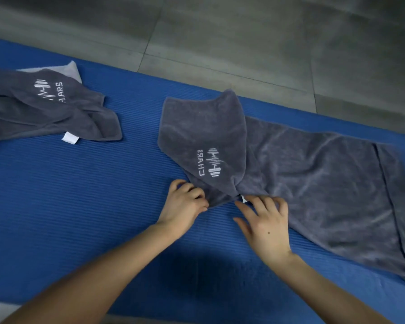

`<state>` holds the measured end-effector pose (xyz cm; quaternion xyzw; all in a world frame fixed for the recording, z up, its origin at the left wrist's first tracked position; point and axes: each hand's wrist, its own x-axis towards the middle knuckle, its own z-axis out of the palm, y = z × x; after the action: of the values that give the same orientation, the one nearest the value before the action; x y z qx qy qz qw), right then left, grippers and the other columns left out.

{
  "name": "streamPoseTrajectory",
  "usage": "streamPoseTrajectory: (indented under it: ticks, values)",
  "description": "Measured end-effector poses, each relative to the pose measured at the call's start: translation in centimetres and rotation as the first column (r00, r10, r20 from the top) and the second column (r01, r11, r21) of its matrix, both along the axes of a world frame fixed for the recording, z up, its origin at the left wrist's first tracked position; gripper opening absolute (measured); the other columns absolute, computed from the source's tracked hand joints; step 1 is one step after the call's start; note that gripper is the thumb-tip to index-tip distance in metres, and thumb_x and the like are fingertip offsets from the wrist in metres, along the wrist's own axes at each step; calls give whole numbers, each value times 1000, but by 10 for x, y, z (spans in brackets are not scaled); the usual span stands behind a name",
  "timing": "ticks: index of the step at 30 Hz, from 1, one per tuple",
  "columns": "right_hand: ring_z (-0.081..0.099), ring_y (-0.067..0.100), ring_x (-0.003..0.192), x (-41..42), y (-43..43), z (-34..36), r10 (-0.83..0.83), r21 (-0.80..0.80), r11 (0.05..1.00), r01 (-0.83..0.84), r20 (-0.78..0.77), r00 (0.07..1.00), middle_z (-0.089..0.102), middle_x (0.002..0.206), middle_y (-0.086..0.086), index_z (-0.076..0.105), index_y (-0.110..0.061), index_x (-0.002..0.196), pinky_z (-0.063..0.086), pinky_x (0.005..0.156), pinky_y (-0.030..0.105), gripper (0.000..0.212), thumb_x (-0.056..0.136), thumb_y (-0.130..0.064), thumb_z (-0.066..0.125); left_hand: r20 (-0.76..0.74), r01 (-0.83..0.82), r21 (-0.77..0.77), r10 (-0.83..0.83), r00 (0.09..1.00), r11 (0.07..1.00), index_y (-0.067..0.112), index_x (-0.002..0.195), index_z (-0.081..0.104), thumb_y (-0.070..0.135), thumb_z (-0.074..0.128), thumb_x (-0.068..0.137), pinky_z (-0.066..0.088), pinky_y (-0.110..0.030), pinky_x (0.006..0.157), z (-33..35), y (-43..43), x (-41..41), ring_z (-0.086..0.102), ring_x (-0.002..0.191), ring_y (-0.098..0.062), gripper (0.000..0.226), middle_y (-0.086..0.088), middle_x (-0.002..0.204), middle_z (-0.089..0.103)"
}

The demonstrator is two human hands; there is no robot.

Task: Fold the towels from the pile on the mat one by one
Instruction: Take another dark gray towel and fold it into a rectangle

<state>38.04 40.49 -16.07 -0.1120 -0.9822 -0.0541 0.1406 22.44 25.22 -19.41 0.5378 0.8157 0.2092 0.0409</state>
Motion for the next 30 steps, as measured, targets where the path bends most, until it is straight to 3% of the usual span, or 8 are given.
streamPoseTrajectory:
  ticks: [3, 8, 13, 19, 23, 25, 27, 30]
  values:
    - [55, 24, 90, -1, 2, 2, 15, -2, 1000, -15, 14, 1000, 66, 102, 3, 71, -17, 103, 33, 85, 41, 34, 80, -38, 56, 46, 2, 59, -5, 999, 998, 25, 68, 68, 27, 62, 78, 32, -32, 94, 15, -9, -2, 62, 74, -12, 12, 13, 75, 65]
    - [59, 25, 86, -2, -16, 3, 43, -37, 998, -44, -37, 998, 66, 100, 4, 69, -18, 104, 36, 85, 41, 34, 80, -40, 60, 312, 92, 48, -103, 944, 995, 29, 84, 55, 42, 44, 89, 39, -22, 83, 73, -53, -12, 58, 81, -5, 18, 14, 84, 65]
    - [61, 23, 72, -2, -40, 0, 59, -94, 993, -67, -90, 994, 67, 87, -1, 69, -17, 100, 38, 80, 39, 25, 85, -33, 57, 252, 117, 21, -119, 960, 993, 31, 91, 54, 55, 29, 94, 41, -17, 81, 115, -121, -34, 58, 82, -3, 34, 14, 88, 65]
    - [61, 27, 85, -15, -56, 1, 8, -45, 999, -8, 12, 1000, 65, 103, 8, 60, -17, 117, 35, 82, 41, 55, 70, -43, 75, 187, 134, -102, -113, 976, 986, 35, 94, 54, 61, 27, 93, 42, -17, 81, 133, -176, -63, 58, 86, 1, 38, 14, 90, 67]
    - [61, 26, 82, -28, -66, -3, 97, -47, 994, -96, 25, 995, 65, 98, 5, 64, -17, 112, 35, 81, 39, 53, 69, -46, 76, 323, -48, -26, 54, 945, 998, 48, 92, 55, 78, 33, 78, 42, -9, 83, 144, -192, -77, 59, 93, 8, 40, 24, 102, 63]
    - [61, 24, 84, -34, -73, -5, 108, -70, 992, -104, 57, 993, 66, 98, 3, 62, -18, 115, 38, 83, 39, 55, 70, -46, 75, 354, -139, 29, 120, 928, 990, 44, 91, 57, 74, 45, 74, 41, -6, 85, 144, -198, -90, 59, 92, 8, 36, 23, 98, 64]
    - [62, 22, 76, -43, -77, -5, 74, -87, 994, -66, 89, 993, 67, 89, 0, 65, -17, 110, 43, 79, 38, 53, 64, -38, 81, 322, -164, -10, 159, 933, 986, 41, 92, 57, 61, 46, 76, 44, -15, 87, 142, -206, -101, 60, 92, 5, 28, 22, 98, 64]
    - [54, 18, 48, -52, -76, -1, 47, -106, 994, -36, 104, 993, 59, 56, -3, 70, -15, 77, 46, 57, 28, 40, 41, -5, 85, 131, -35, -185, 60, 990, 982, 36, 96, 55, 57, 36, 88, 41, -24, 92, 138, -219, -108, 60, 88, 3, 29, 24, 101, 64]
